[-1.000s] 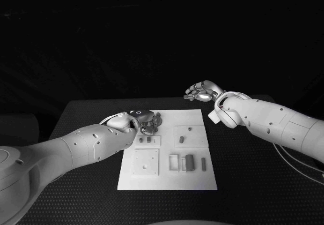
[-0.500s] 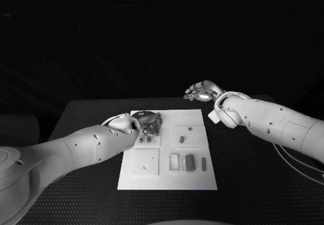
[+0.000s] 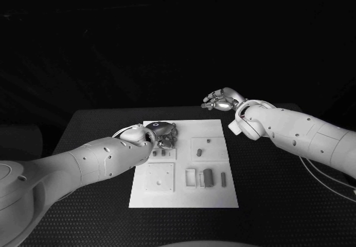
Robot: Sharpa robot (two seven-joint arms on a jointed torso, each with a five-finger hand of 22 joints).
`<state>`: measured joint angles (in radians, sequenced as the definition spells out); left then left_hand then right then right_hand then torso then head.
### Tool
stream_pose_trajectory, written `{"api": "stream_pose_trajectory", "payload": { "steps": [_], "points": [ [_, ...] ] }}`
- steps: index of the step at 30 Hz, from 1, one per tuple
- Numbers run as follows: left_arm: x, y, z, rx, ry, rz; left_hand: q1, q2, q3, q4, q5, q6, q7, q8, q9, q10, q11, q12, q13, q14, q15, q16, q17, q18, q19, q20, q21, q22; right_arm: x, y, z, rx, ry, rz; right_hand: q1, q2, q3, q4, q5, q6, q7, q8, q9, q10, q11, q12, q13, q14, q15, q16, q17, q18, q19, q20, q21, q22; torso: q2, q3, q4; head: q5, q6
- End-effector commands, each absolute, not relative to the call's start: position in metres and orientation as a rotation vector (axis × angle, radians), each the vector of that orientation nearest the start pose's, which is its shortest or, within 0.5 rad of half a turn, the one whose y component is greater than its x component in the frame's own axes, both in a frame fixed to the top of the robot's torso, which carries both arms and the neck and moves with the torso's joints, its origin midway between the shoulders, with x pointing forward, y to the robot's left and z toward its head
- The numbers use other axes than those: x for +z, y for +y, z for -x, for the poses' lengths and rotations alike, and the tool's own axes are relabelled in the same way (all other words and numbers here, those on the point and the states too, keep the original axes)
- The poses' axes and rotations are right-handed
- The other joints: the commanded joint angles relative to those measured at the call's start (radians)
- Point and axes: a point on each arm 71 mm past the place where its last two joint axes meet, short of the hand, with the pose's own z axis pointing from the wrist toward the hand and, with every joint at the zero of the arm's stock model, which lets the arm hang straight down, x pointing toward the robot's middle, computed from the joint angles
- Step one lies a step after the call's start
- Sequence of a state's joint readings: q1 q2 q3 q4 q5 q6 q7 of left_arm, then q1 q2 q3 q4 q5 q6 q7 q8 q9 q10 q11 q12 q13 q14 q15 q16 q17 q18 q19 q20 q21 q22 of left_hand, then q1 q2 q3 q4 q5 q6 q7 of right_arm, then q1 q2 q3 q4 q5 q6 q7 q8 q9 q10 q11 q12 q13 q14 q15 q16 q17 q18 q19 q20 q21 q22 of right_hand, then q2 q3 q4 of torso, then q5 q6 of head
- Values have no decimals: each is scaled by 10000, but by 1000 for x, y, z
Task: Assemble the parts on the task board
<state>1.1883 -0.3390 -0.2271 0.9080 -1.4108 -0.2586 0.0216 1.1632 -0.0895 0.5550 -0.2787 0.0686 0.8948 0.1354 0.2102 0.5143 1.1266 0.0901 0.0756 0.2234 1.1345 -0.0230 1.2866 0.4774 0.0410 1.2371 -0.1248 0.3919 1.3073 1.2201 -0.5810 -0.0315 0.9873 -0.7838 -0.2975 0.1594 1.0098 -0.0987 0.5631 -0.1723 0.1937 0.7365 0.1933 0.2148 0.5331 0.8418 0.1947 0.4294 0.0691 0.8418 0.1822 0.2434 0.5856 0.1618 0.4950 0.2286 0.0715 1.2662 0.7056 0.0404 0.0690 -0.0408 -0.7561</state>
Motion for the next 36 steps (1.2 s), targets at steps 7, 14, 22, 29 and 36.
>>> {"api": "stream_pose_trajectory", "payload": {
  "steps": [7,14,22,29,36],
  "points": [
    [-282,114,-548,-5388,18515,-3137,2,107,130,19,-38,131,28,84,-1,119,-9,-35,-24,103,-9,86,-42,664,-3,15,96,248,-198,-228,-576,9058,16182,-4575,51,41,-77,2,-42,-72,316,42,-20,54,-15,-67,-9,-17,58,-25,-18,-124,-56,7,-45,21,4,3,-2,-32,-31],
    [-283,114,-548,-5316,18665,-3140,104,217,385,46,155,458,129,279,18,589,-39,76,27,246,-41,201,-107,688,100,-10,195,246,-198,-227,-576,9070,16187,-4569,51,41,-78,3,-42,-71,316,45,-24,56,-15,-70,-9,-17,58,-24,-21,-124,-56,7,-46,25,2,-3,2,-59,-57],
    [-286,111,-546,-5439,18884,-3297,90,240,527,31,85,729,101,433,37,949,-120,137,83,339,-118,308,-148,694,176,-57,302,248,-198,-226,-576,9090,16195,-4561,50,42,-78,4,-42,-71,315,48,-28,58,-15,-72,-8,-16,58,-22,-25,-125,-56,7,-46,29,-1,-2,3,-66,-89],
    [-286,108,-544,-5694,18918,-3386,-72,159,425,7,14,688,97,411,2,960,-125,56,77,352,-125,339,-188,671,175,-84,347,245,-198,-226,-576,9090,16191,-4560,51,42,-79,5,-42,-72,315,51,-32,59,-15,-76,-8,-16,58,-21,-30,-125,-57,6,-46,33,-3,-5,3,-65,-110],
    [-287,107,-543,-5779,18964,-3322,-151,22,290,-48,-8,209,168,165,-146,522,23,-137,-49,302,12,366,-250,717,127,0,370,237,-198,-226,-576,9100,16187,-4555,52,41,-80,4,-42,-72,315,53,-36,60,-15,-79,-8,-17,58,-19,-33,-125,-58,6,-47,36,-3,-1,2,-94,-122]
  ]
}}
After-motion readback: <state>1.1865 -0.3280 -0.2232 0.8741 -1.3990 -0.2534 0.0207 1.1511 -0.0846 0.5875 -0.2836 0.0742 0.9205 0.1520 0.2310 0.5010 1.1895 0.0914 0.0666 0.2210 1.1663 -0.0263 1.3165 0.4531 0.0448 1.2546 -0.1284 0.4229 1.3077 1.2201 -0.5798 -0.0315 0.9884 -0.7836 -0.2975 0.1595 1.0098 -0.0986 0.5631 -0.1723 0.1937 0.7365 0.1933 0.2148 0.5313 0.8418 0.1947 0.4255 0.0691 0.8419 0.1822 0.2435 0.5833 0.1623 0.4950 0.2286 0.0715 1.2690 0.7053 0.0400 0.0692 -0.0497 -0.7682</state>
